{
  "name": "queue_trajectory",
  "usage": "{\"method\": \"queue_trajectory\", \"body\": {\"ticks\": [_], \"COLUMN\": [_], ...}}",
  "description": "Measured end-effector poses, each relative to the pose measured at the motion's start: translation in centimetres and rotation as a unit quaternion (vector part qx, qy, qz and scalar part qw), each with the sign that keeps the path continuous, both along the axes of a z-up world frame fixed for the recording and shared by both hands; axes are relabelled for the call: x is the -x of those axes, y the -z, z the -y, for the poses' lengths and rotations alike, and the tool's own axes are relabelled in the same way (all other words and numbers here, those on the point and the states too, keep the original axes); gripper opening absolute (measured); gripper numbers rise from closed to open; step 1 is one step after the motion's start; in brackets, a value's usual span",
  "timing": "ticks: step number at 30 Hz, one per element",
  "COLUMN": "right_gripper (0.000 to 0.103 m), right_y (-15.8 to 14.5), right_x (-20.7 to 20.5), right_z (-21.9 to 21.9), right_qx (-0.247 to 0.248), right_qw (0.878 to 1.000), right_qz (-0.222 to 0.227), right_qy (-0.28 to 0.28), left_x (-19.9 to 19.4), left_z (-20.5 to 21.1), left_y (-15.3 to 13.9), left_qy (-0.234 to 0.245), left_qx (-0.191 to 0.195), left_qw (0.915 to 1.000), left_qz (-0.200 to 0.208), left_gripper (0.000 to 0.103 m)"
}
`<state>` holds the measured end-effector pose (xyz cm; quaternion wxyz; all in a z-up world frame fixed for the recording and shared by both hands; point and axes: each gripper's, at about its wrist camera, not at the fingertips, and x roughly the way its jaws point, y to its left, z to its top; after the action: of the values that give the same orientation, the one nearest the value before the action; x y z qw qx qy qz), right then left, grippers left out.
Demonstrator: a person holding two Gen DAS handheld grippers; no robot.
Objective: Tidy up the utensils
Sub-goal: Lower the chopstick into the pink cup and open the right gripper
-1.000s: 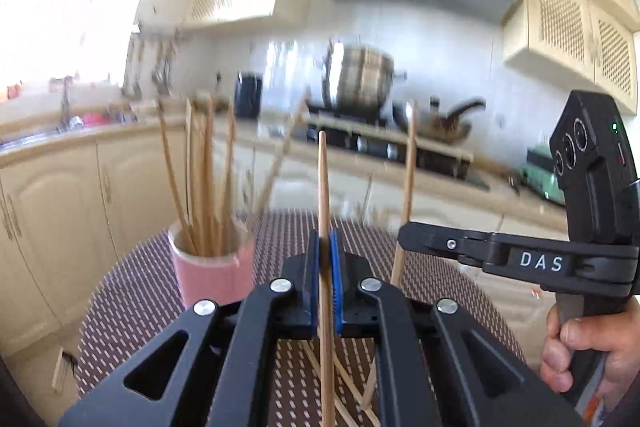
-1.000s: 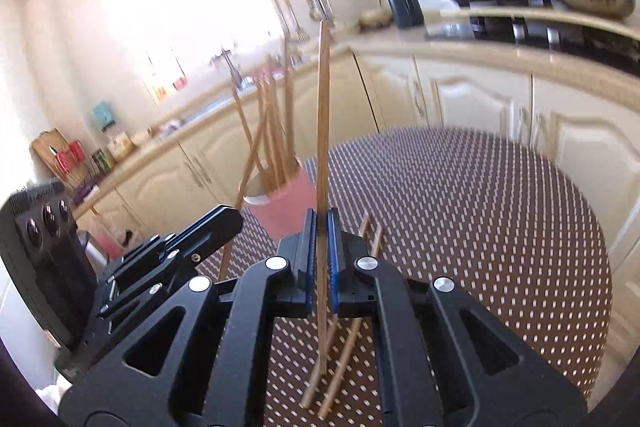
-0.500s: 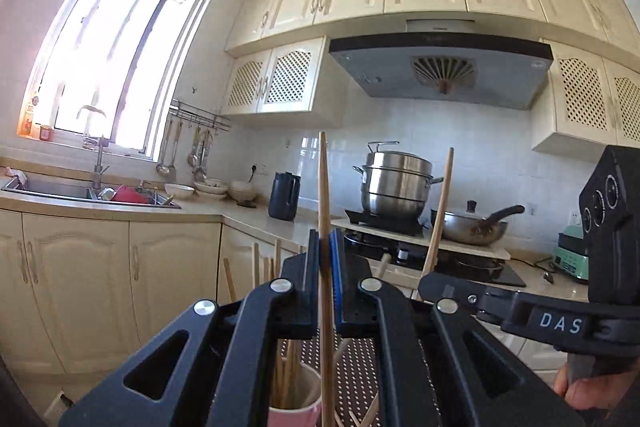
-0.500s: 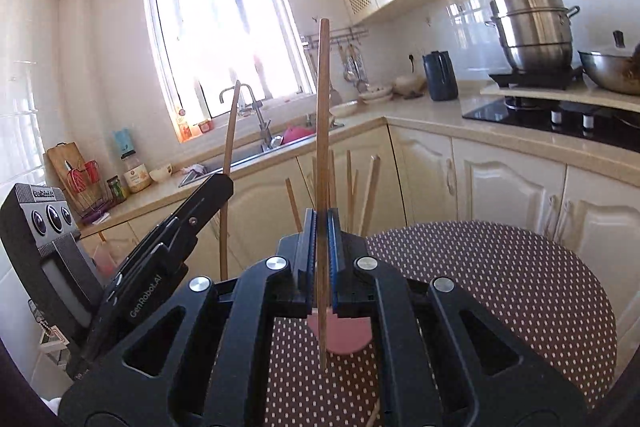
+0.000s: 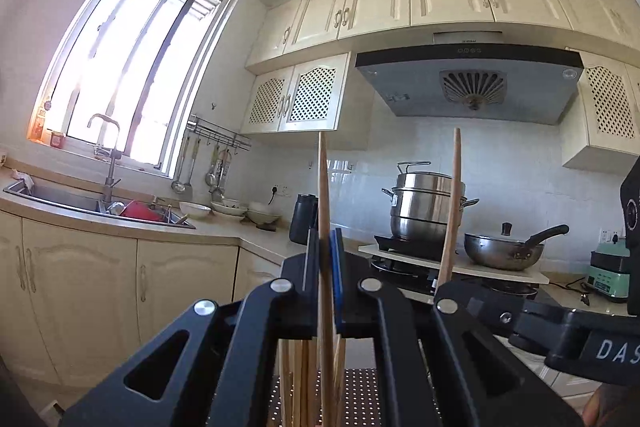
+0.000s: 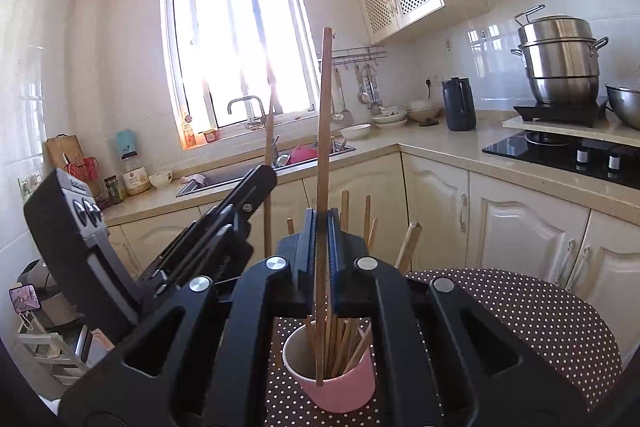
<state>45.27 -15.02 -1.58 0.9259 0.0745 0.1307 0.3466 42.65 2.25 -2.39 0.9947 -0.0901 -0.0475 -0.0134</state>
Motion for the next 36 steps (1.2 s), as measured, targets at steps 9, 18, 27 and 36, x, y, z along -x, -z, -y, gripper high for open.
{"method": "queue_trajectory", "body": {"ticks": [9, 18, 27, 36], "right_gripper": [0.006, 0.006, 0.006, 0.007], "right_y": [1.0, 3.3, 5.2, 6.6], "right_x": [-0.7, 0.4, 1.7, 2.2], "right_z": [-0.5, -0.4, -0.4, -0.9], "right_qx": [0.009, 0.02, 0.029, 0.038], "right_qw": [1.0, 0.999, 0.999, 0.998], "right_qz": [-0.003, -0.032, -0.043, -0.047], "right_qy": [-0.006, 0.0, 0.016, 0.027], "left_x": [-1.0, 0.9, 2.7, 3.4], "left_z": [0.0, -0.4, -0.3, -0.3], "left_y": [3.3, 4.8, 5.7, 5.9], "left_qy": [0.002, 0.005, 0.006, 0.006], "left_qx": [0.002, -0.006, -0.028, -0.052], "left_qw": [0.9993, 0.998, 0.9953, 0.9912], "left_qz": [-0.037, -0.063, -0.092, -0.122], "left_gripper": [0.006, 0.006, 0.006, 0.007]}}
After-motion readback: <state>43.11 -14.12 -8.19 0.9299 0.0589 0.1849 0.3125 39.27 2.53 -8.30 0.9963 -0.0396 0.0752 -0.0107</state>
